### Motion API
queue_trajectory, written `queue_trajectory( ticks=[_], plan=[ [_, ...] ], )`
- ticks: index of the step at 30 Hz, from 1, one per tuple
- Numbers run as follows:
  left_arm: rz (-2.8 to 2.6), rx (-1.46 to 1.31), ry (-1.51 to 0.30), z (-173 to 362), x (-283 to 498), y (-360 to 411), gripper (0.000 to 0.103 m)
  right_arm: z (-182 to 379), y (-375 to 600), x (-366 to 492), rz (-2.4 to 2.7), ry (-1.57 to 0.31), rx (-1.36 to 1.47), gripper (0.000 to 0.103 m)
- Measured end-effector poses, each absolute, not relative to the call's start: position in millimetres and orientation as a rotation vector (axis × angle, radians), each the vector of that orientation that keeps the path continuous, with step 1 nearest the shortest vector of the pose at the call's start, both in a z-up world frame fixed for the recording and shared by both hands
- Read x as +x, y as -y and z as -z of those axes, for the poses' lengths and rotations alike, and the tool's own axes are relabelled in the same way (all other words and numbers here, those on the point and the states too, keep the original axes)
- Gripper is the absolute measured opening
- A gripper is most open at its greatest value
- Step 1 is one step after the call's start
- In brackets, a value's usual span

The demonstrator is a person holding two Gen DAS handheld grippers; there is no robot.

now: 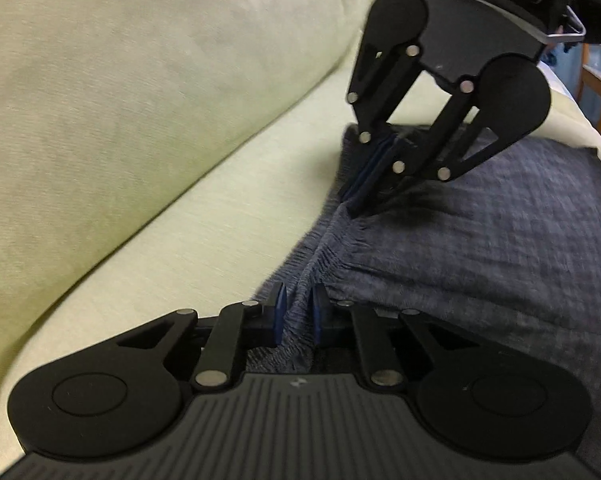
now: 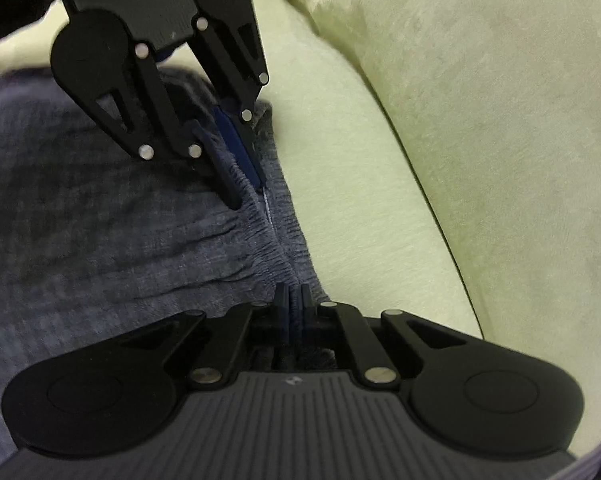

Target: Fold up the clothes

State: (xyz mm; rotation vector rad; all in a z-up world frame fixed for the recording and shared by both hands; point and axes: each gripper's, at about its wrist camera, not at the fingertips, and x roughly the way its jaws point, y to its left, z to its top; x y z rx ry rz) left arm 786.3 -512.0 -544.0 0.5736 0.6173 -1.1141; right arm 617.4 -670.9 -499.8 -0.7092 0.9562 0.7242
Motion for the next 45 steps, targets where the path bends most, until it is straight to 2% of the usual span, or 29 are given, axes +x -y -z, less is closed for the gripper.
queue_trajectory(
  ticks=[12, 16, 22, 26, 34, 38, 42, 45],
  plan=[
    [1.097, 0.528, -0.675, 553, 803, 525, 0.021, 506, 690, 631, -0.618, -0.929, -0.625, 0.002],
    [1.092, 0.473, -0.694, 554, 808, 523, 0.035, 503, 697, 632, -0.611, -0.938, -0.589, 0.005],
    [1.031, 0.396, -0.657, 542, 802, 507, 0.042, 500, 709, 630, -0.581, -0.913, -0.553, 0.01],
    [0.942, 0.366, -0.64, 536, 803, 493, 0.038, 496, 717, 627, -0.553, -0.902, -0.546, 0.012],
    [0.944, 0.305, -0.624, 540, 778, 460, 0.038, 461, 740, 594, -0.485, -0.785, -0.468, 0.012],
    [0.956, 0.34, -0.668, 564, 771, 477, 0.038, 468, 731, 595, -0.516, -0.817, -0.439, 0.012],
    [0.887, 0.325, -0.703, 571, 780, 478, 0.04, 500, 728, 601, -0.486, -0.882, -0.44, 0.012],
    [0.856, 0.288, -0.706, 573, 787, 476, 0.043, 503, 744, 611, -0.446, -0.883, -0.352, 0.028]
  ],
)
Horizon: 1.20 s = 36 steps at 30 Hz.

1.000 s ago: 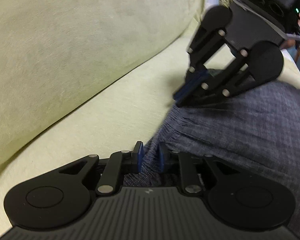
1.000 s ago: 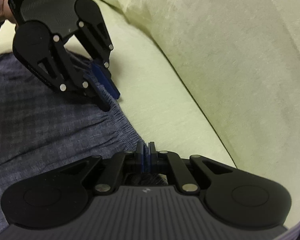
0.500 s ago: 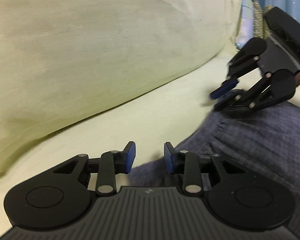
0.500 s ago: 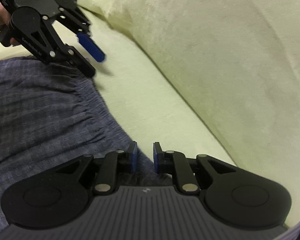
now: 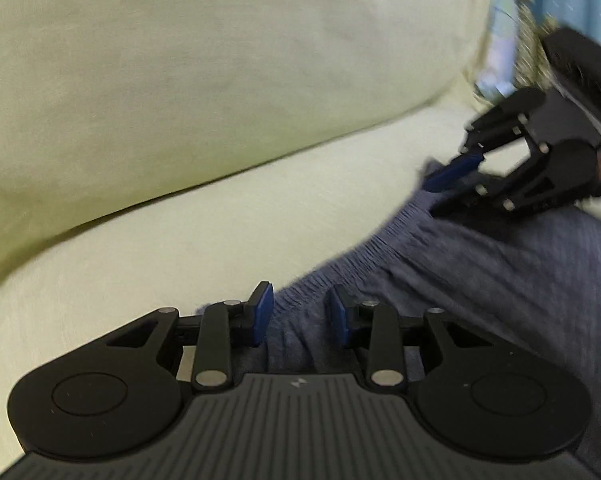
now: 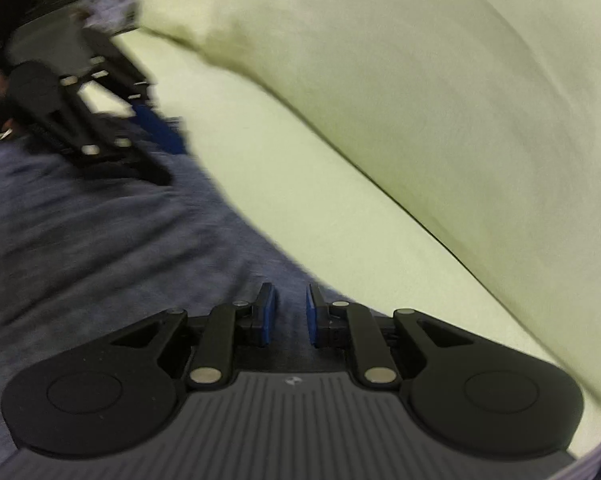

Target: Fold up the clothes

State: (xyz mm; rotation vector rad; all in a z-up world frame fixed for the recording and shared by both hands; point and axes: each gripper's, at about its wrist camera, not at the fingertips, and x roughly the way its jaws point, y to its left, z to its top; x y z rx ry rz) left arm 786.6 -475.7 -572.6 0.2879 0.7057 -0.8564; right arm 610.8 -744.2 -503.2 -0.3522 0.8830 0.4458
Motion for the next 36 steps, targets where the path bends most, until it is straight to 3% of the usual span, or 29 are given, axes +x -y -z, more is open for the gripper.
queue_trajectory(
  ticks=[13, 22, 36],
  plan=[
    [0.73, 0.148, -0.647, 538, 738, 429, 0.038, 505, 749, 580, -0.342, -0.81, -0.189, 0.029],
    [0.67, 0.11, -0.709, 565, 748, 415, 0.041, 533, 768, 586, -0.251, -0.861, -0.084, 0.029],
    [0.697, 0.112, -0.704, 543, 719, 409, 0.041, 529, 750, 518, -0.193, -0.838, 0.087, 0.03]
  ],
)
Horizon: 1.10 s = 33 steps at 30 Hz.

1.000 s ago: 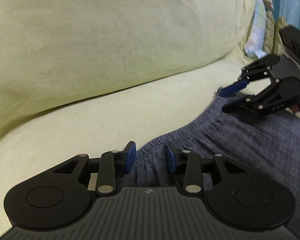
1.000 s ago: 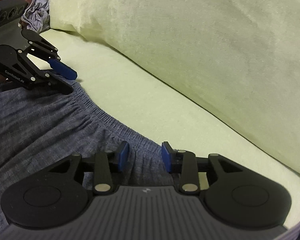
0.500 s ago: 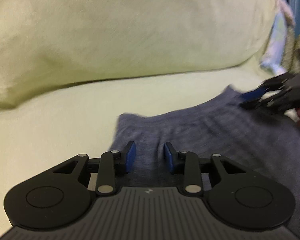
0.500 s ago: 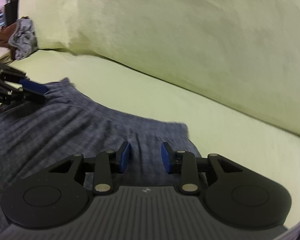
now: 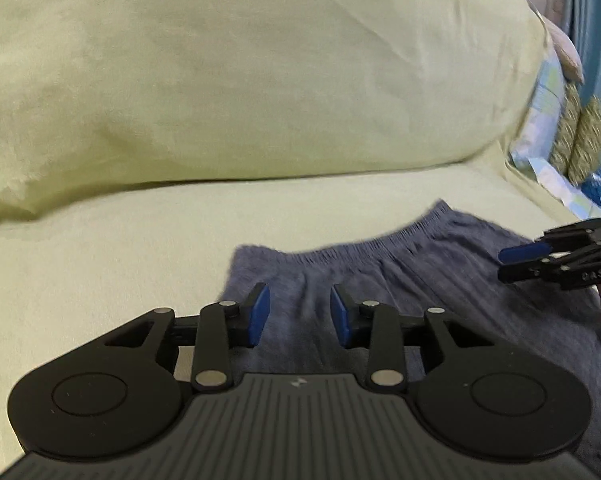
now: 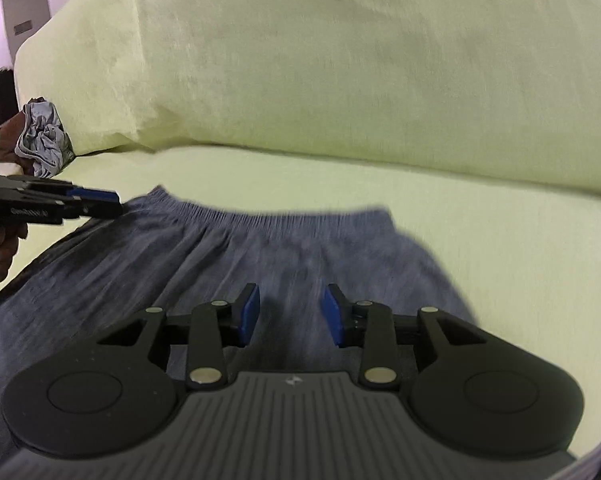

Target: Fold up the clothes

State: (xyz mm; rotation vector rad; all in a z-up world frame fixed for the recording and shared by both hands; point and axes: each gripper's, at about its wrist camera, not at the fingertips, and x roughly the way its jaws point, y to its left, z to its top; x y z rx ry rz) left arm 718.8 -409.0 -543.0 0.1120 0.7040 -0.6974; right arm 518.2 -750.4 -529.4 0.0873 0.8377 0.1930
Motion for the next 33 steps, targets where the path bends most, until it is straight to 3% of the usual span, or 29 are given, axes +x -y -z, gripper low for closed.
queue_trajectory(
  ticks=[8, 20, 33],
  plan=[
    [0.635, 0.111, -0.723, 542, 724, 403, 0.042, 519, 789, 498, -0.068, -0.789, 0.216, 0.032],
    [0.742, 0.216, -0.7, 506, 618, 407, 0.043, 524, 778, 365, 0.026, -0.818, 0.358, 0.038],
    [0.628, 0.139, -0.832, 544, 509, 370, 0.046, 506, 685, 325, -0.124, -0.829, 0.152, 0.039]
  ],
)
